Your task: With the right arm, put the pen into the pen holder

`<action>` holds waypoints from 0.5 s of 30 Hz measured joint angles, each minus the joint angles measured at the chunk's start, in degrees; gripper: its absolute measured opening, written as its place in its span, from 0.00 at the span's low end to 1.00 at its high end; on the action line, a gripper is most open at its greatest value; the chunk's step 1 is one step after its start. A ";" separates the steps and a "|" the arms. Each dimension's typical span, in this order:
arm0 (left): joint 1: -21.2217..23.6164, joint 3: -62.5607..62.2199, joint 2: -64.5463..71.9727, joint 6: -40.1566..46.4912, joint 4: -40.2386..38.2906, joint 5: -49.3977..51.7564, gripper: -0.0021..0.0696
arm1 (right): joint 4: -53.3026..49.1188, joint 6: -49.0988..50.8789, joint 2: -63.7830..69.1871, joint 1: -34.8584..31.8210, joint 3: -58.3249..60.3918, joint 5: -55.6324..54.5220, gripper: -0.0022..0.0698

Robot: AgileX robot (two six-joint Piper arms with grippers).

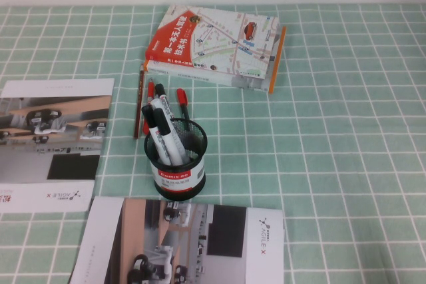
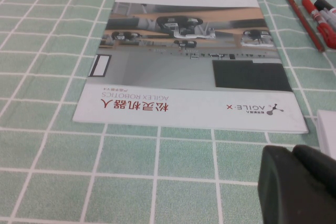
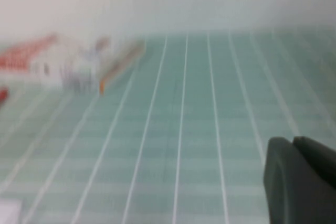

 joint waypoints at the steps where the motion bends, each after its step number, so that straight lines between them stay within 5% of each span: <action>1: 0.00 0.00 0.00 0.00 0.00 0.00 0.02 | 2.11 -2.39 0.00 0.00 0.00 1.46 0.00; 15: 0.00 0.00 0.00 0.00 0.00 0.00 0.02 | 5.50 -6.43 0.00 0.00 0.13 9.41 0.00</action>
